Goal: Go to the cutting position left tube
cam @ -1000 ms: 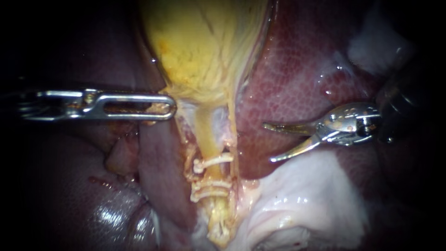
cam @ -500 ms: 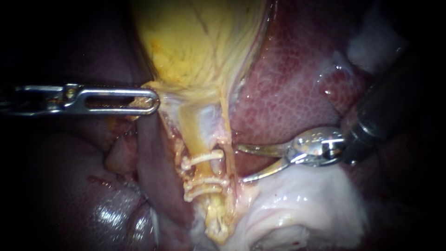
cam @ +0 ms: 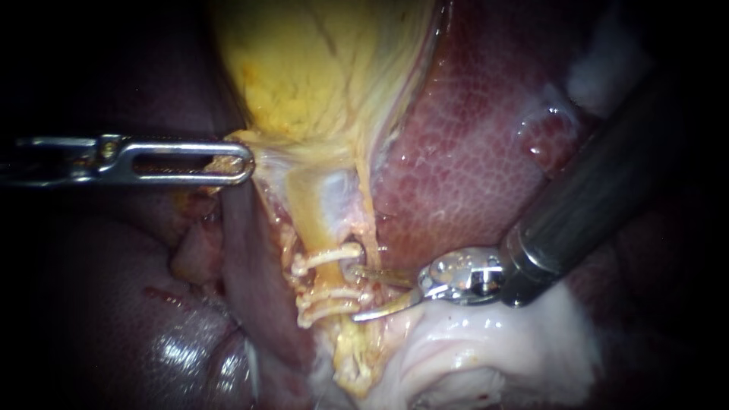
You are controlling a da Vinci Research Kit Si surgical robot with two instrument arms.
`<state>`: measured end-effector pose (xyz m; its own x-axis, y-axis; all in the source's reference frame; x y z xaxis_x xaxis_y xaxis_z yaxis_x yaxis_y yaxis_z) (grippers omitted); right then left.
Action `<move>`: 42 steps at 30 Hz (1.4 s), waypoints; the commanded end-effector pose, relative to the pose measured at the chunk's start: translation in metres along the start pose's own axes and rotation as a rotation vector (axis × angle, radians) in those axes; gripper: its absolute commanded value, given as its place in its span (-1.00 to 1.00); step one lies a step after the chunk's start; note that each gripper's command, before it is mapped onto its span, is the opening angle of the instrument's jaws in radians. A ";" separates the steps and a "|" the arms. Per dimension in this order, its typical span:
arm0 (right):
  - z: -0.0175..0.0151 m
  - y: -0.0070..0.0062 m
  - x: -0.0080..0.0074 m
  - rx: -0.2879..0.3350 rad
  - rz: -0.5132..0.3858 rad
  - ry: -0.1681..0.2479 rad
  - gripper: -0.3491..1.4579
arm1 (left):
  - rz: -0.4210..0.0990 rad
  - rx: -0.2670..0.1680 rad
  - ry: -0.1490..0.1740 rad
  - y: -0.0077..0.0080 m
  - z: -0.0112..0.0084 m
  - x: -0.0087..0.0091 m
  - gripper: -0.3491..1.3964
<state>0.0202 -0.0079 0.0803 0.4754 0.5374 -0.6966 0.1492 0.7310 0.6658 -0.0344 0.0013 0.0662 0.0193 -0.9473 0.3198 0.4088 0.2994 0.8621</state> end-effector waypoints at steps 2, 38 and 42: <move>0.0004 0.0003 0.0001 -0.001 0.001 0.000 0.97 | 0.000 -0.002 -0.001 -0.0001 0.0000 0.0000 -1.00; 0.0063 0.0007 0.0041 0.208 0.088 0.157 0.97 | 0.006 -0.003 -0.008 0.0019 0.0031 0.0008 -1.00; 0.0073 0.0010 0.0044 0.214 0.097 0.167 0.97 | 0.007 -0.002 -0.008 0.0019 0.0035 0.0009 -1.00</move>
<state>0.0289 -0.0078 0.0799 0.3468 0.6768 -0.6494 0.3017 0.5751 0.7604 -0.0368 0.0014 0.0694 0.0148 -0.9443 0.3288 0.4110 0.3055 0.8589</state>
